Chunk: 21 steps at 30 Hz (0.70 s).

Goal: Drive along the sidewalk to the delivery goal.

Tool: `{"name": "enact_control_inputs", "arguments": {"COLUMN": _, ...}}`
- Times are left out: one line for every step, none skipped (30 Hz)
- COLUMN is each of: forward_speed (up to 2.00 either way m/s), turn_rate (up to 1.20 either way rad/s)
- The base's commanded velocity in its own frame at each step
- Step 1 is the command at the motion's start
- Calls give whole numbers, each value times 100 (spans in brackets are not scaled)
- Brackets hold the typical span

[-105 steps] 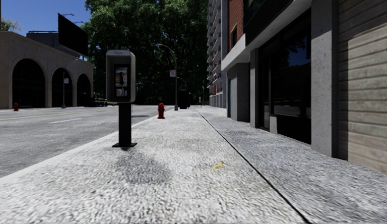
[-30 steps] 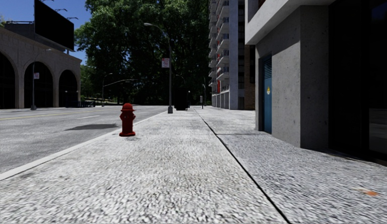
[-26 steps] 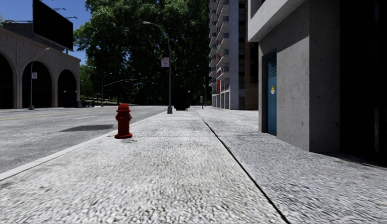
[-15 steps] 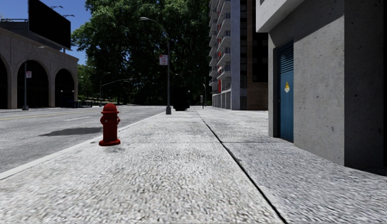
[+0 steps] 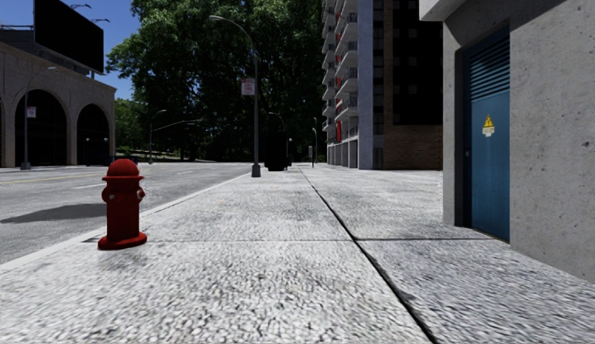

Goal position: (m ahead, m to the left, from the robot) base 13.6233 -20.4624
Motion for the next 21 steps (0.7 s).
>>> {"name": "enact_control_inputs", "arguments": {"forward_speed": 196, "turn_rate": -19}}
{"name": "enact_control_inputs", "arguments": {"forward_speed": 196, "turn_rate": -22}}
{"name": "enact_control_inputs", "arguments": {"forward_speed": 196, "turn_rate": -22}}
{"name": "enact_control_inputs", "arguments": {"forward_speed": 196, "turn_rate": -23}}
{"name": "enact_control_inputs", "arguments": {"forward_speed": 196, "turn_rate": -23}}
{"name": "enact_control_inputs", "arguments": {"forward_speed": 196, "turn_rate": -23}}
{"name": "enact_control_inputs", "arguments": {"forward_speed": 196, "turn_rate": -23}}
{"name": "enact_control_inputs", "arguments": {"forward_speed": 196, "turn_rate": -23}}
{"name": "enact_control_inputs", "arguments": {"forward_speed": 196, "turn_rate": -23}}
{"name": "enact_control_inputs", "arguments": {"forward_speed": 196, "turn_rate": -23}}
{"name": "enact_control_inputs", "arguments": {"forward_speed": 196, "turn_rate": -23}}
{"name": "enact_control_inputs", "arguments": {"forward_speed": 196, "turn_rate": -23}}
{"name": "enact_control_inputs", "arguments": {"forward_speed": 196, "turn_rate": -23}}
{"name": "enact_control_inputs", "arguments": {"forward_speed": 196, "turn_rate": -23}}
{"name": "enact_control_inputs", "arguments": {"forward_speed": 196, "turn_rate": -23}}
{"name": "enact_control_inputs", "arguments": {"forward_speed": 196, "turn_rate": -23}}
{"name": "enact_control_inputs", "arguments": {"forward_speed": 196, "turn_rate": -23}}
{"name": "enact_control_inputs", "arguments": {"forward_speed": 196, "turn_rate": -25}}
{"name": "enact_control_inputs", "arguments": {"forward_speed": 196, "turn_rate": -25}}
{"name": "enact_control_inputs", "arguments": {"forward_speed": 196, "turn_rate": -35}}
{"name": "enact_control_inputs", "arguments": {"forward_speed": 196, "turn_rate": -40}}
